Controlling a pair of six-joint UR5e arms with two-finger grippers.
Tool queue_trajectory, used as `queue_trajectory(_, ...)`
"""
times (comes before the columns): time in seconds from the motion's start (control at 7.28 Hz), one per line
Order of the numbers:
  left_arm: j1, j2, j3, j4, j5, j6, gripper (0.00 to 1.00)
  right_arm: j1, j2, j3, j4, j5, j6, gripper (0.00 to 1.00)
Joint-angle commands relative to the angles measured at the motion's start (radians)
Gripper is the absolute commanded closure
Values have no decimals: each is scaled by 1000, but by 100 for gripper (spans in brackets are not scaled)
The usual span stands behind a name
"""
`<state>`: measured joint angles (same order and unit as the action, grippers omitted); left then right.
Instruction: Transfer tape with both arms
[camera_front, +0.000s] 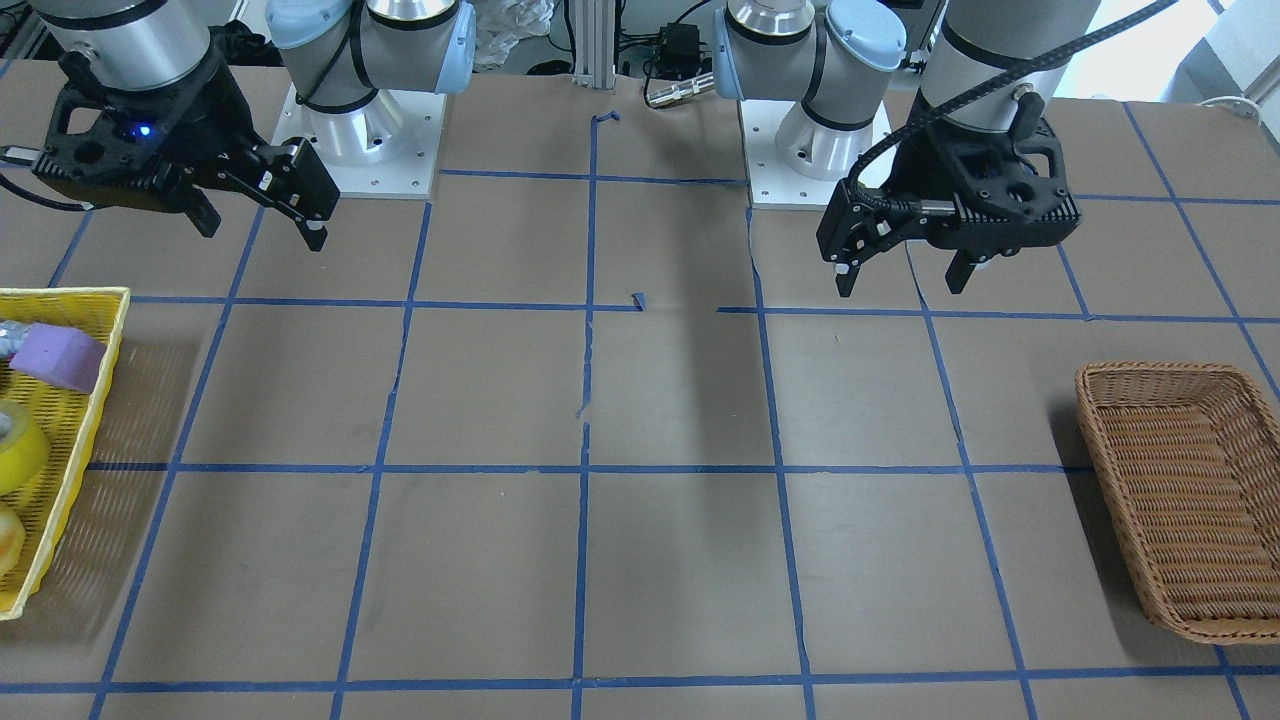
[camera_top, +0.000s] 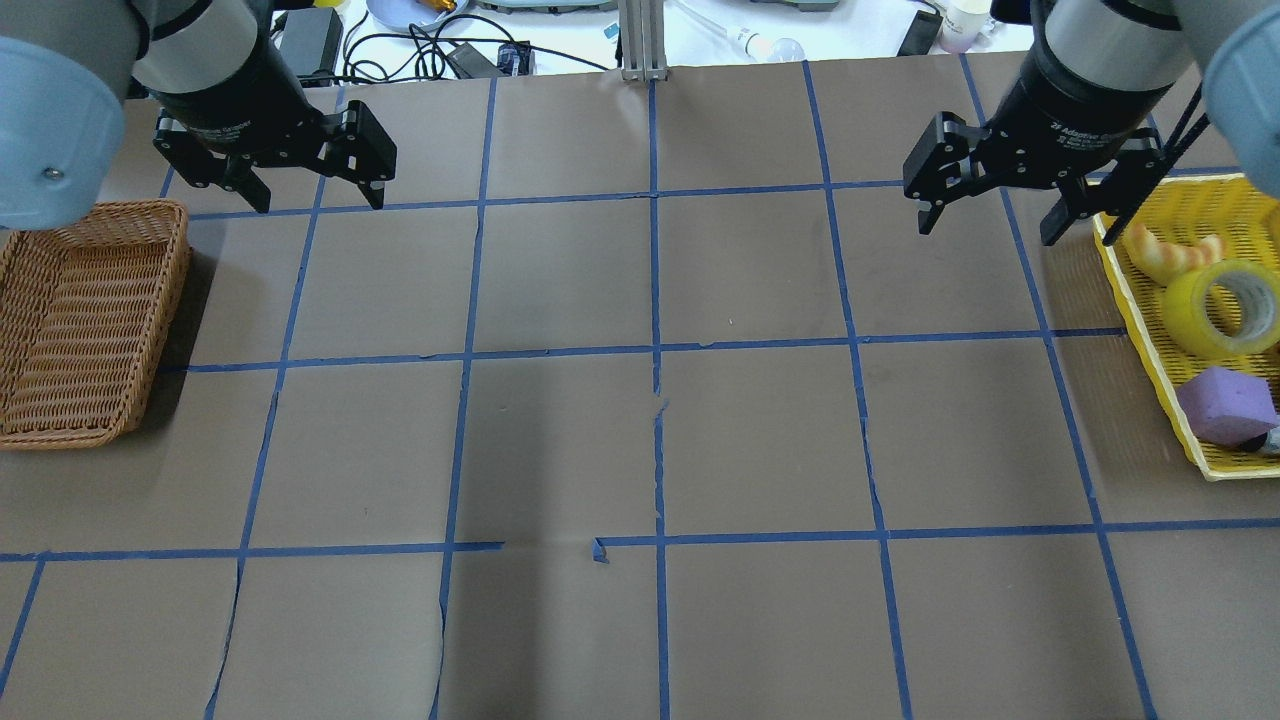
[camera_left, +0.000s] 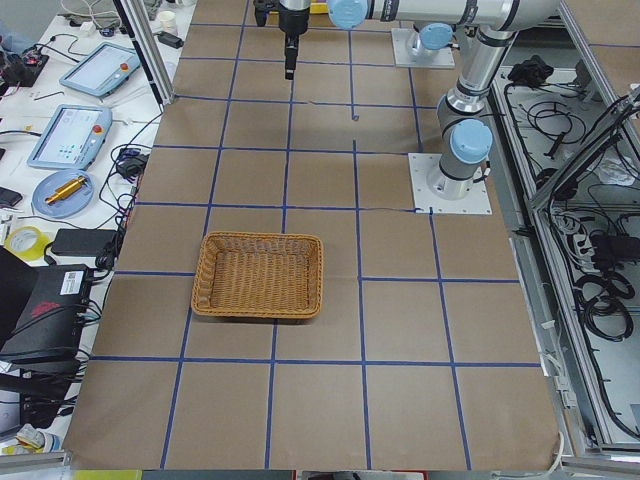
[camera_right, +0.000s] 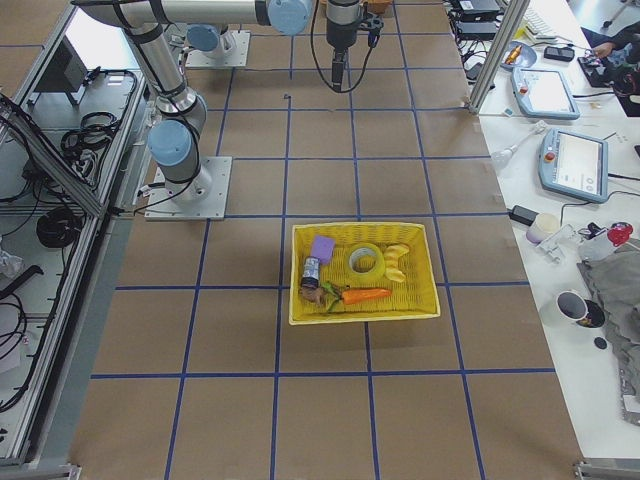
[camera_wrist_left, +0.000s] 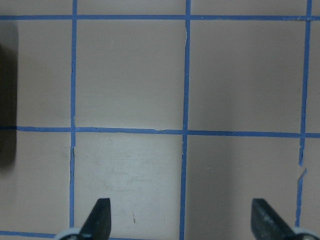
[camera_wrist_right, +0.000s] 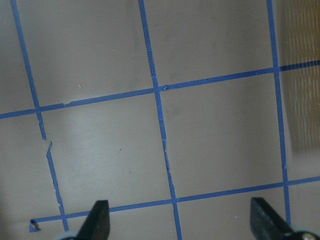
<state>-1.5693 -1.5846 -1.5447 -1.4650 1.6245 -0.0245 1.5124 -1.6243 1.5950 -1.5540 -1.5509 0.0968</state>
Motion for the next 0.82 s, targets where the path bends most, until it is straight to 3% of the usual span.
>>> queue_trajectory(0.0,0,0,0,0,0,0,0,0,-2,0,0,0,0,0)
queue_trajectory(0.69,0,0,0,2,0,0,0,-1,1,2,20,-14,4,0)
